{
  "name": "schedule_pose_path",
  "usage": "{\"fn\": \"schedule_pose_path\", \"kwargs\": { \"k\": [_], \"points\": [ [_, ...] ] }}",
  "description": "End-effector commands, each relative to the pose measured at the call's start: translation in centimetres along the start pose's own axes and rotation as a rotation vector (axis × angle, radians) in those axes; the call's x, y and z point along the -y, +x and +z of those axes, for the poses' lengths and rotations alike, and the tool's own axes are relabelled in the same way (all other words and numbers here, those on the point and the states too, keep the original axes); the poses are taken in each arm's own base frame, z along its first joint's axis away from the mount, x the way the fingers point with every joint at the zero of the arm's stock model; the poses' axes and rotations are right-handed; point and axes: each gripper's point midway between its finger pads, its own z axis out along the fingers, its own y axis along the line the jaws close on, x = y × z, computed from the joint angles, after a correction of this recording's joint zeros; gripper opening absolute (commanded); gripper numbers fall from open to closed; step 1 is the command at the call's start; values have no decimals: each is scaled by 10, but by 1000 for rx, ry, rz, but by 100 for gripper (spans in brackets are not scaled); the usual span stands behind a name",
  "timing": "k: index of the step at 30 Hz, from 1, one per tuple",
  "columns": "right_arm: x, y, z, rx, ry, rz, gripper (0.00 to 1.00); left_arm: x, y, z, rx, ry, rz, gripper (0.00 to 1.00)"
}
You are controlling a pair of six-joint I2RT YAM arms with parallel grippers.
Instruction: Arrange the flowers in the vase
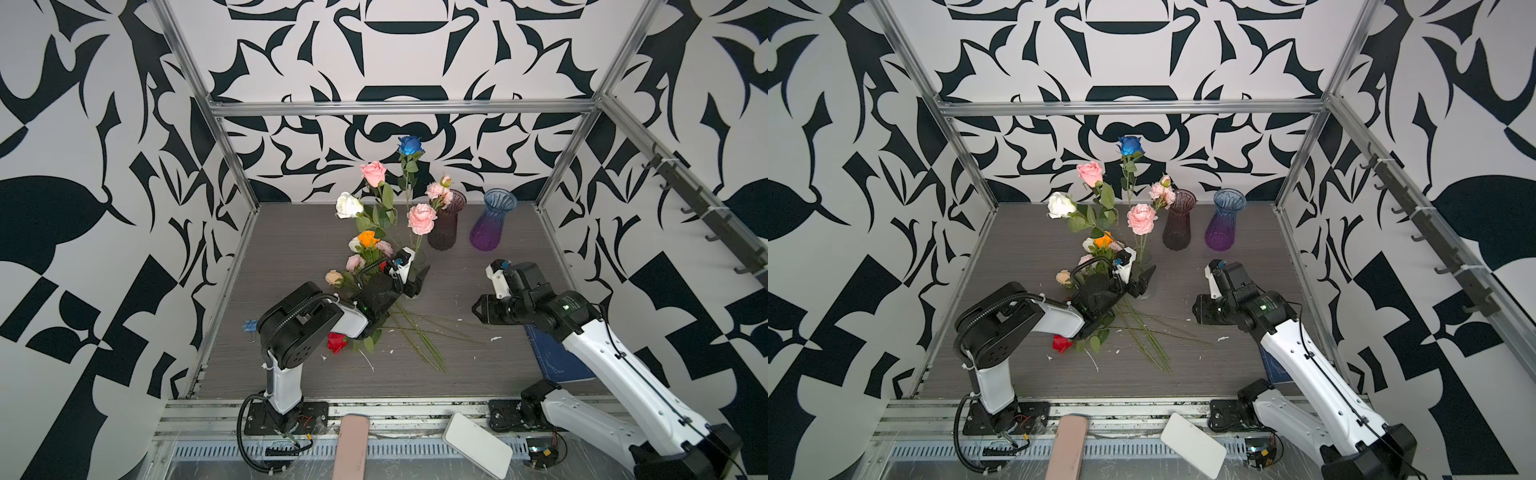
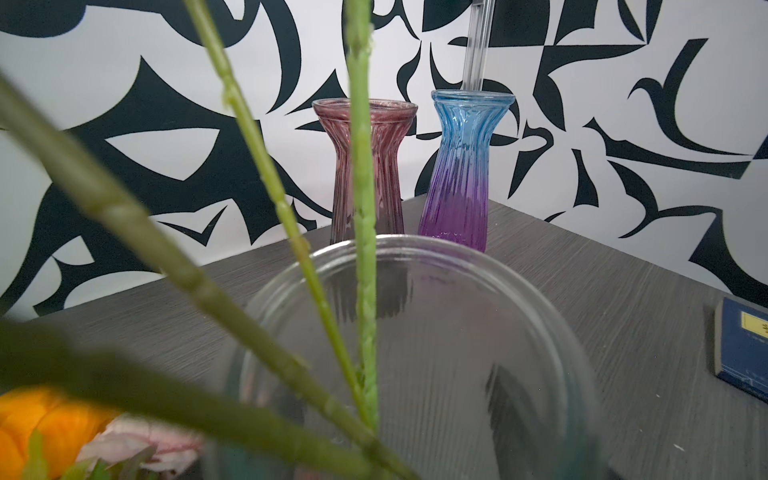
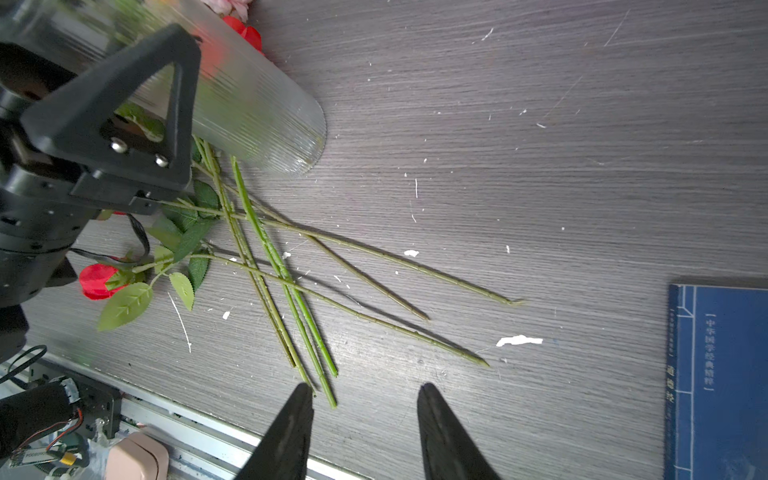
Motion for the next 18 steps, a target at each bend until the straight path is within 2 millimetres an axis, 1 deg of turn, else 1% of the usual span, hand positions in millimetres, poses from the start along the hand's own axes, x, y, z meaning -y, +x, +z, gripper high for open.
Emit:
{"fn": "schedule_pose_path", "kwargs": {
  "k": [1,6,12,18],
  "points": [
    [-7,-12,-10,34,-21,-12,45,-4,-13,9,55,13,6,60],
    [-7,-14,-7,30,-16,-13,45,-17,-16,25,62,16,3,59],
    [-9,-22,-7,32,-8,-19,45,-38,-22,48,79,21,-5,59],
    [-9,-29,-5,41,5,-19,45,-68,-28,72,100,25,-19,57]
  ]
}}
